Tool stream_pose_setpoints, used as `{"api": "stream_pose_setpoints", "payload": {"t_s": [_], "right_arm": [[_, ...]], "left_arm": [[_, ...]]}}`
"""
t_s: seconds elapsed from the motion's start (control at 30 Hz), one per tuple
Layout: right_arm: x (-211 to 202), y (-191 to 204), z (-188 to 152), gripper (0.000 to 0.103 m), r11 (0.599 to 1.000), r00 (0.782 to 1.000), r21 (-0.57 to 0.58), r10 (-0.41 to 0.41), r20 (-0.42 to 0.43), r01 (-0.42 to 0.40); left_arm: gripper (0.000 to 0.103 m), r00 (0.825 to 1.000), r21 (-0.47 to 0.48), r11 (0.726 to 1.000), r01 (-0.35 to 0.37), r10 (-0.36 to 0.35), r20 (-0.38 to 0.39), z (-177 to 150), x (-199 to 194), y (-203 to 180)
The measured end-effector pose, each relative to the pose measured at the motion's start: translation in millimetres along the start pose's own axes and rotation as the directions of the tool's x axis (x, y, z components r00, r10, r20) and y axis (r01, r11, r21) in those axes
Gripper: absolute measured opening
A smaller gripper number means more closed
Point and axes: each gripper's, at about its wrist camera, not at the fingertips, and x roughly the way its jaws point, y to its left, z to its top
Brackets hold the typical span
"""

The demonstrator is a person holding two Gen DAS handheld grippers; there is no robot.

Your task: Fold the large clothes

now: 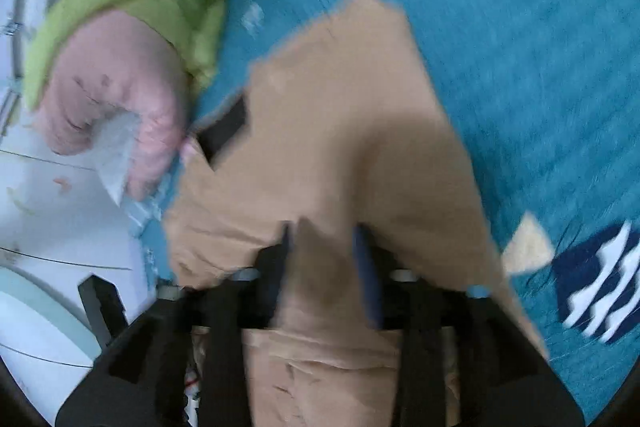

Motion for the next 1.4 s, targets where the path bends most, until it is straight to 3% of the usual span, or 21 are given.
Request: {"api": "stream_pose_setpoints", "payload": {"t_s": [0.07,0.13,0.23,0.4,0.63,0.73,0.8,0.87,0.9,0.97,1.03,1.13,1.3,1.4], "right_arm": [[-8.8,5.8,17.8,0.067,0.998,0.998,-0.035,-0.059,0.034,0.061],[-8.1,6.7,40.8,0.071,0.989,0.989,-0.046,-0.138,0.049,0.141],[11.6,3.9,68.7,0.071,0.972,0.973,-0.052,-0.231,0.005,0.231],[47.4,-2.1,98.8,0.071,0.967,0.964,-0.051,-0.253,-0.082,0.249],[77.5,-7.7,114.6,0.071,0.966,0.945,-0.062,-0.259,-0.200,0.251],[88.1,-12.3,118.0,0.071,0.966,0.935,-0.065,-0.257,-0.243,0.249],[90.1,-14.8,119.9,0.065,0.966,0.935,-0.062,-0.257,-0.243,0.249],[91.6,-13.2,120.9,0.042,0.968,0.934,-0.079,-0.252,-0.252,0.240],[92.4,-11.1,121.1,0.037,0.966,0.932,-0.095,-0.258,-0.257,0.241],[93.3,-7.9,120.9,0.020,0.960,0.928,-0.141,-0.271,-0.255,0.241],[90.7,-3.3,122.8,0.015,0.955,0.930,-0.171,-0.278,-0.240,0.241],[83.3,9.7,127.5,0.013,0.929,0.927,-0.244,-0.326,-0.184,0.278],[58.5,46.6,157.5,0.012,0.922,0.958,-0.281,-0.285,-0.027,0.267],[40.9,75.9,166.0,0.012,0.904,0.967,-0.345,-0.244,0.073,0.254]], "left_arm": [[0.087,0.999,-0.004,1.000,-0.030,0.030,0.045,17.8,-18.0,7.4],[0.088,0.995,-0.011,0.997,-0.080,0.080,0.064,36.3,-25.5,17.1],[0.088,0.983,-0.024,0.985,-0.168,0.170,0.072,71.4,-27.5,36.0],[0.088,0.980,-0.108,0.974,-0.199,0.201,0.002,109.8,-8.2,71.3],[0.088,0.955,-0.088,0.958,-0.274,0.259,-0.147,131.1,29.9,91.8],[0.088,0.950,-0.100,0.958,-0.269,0.246,-0.194,136.5,43.7,99.3],[0.088,0.950,-0.117,0.958,-0.262,0.235,-0.204,139.8,49.7,103.5],[0.088,0.953,-0.118,0.961,-0.251,0.224,-0.203,142.1,54.0,103.5],[0.086,0.954,-0.110,0.963,-0.247,0.222,-0.203,143.0,56.7,102.7],[0.070,0.958,-0.104,0.968,-0.229,0.205,-0.201,143.7,61.9,102.5],[0.048,0.962,-0.085,0.973,-0.213,0.194,-0.191,142.9,65.1,96.2],[0.027,0.970,0.008,0.979,-0.204,0.203,-0.136,147.7,60.4,80.1],[0.022,0.987,0.040,0.987,-0.155,0.153,0.054,171.6,24.3,64.7],[0.021,0.983,0.086,0.990,-0.116,0.102,0.151,181.5,-3.9,48.8]]}}
